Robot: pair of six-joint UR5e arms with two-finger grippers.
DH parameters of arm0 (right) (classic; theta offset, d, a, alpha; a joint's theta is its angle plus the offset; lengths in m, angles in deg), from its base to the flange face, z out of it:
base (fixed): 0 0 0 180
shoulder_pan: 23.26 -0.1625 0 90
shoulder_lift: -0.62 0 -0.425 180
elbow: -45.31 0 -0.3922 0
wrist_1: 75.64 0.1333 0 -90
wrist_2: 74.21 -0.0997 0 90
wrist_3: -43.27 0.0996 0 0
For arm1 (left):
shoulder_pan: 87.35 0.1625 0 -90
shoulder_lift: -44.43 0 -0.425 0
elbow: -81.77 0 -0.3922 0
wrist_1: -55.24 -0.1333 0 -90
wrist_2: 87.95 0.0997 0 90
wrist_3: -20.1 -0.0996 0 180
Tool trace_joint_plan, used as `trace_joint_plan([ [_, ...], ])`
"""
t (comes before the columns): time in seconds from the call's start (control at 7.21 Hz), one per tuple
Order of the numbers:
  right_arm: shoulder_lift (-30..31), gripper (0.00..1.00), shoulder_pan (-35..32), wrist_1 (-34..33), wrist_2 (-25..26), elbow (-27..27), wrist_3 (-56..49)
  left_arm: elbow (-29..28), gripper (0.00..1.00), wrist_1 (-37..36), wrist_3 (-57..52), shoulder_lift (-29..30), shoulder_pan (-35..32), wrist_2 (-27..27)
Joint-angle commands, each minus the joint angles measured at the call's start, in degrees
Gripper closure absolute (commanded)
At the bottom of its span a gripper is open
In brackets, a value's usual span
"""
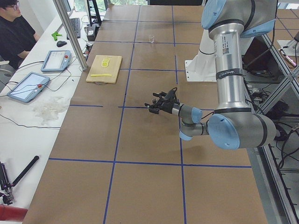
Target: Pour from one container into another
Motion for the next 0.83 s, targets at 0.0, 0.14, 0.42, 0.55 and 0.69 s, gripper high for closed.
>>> trace_joint_plan([
  [0.0, 0.03, 0.0, 0.0, 0.0, 0.0, -0.2, -0.09, 0.01, 0.01, -8.46, -2.91, -0.98, -17.48, -23.21],
  [0.14, 0.21, 0.0, 0.0, 0.0, 0.0, -0.29, -0.09, 0.02, 0.01, -14.87, -10.34, 0.07, -27.32, -33.75],
  [0.42, 0.38, 0.0, 0.0, 0.0, 0.0, -0.2, -0.09, 0.02, 0.01, -32.87, -17.67, 5.24, -43.96, -52.58],
  [0.55, 0.47, 0.0, 0.0, 0.0, 0.0, -0.29, -0.09, 0.02, 0.01, -42.61, -22.23, 7.71, -51.08, -60.33],
  [0.69, 0.65, 0.0, 0.0, 0.0, 0.0, -0.29, -0.09, 0.02, 0.01, -51.76, -29.76, 9.82, -58.11, -66.67],
])
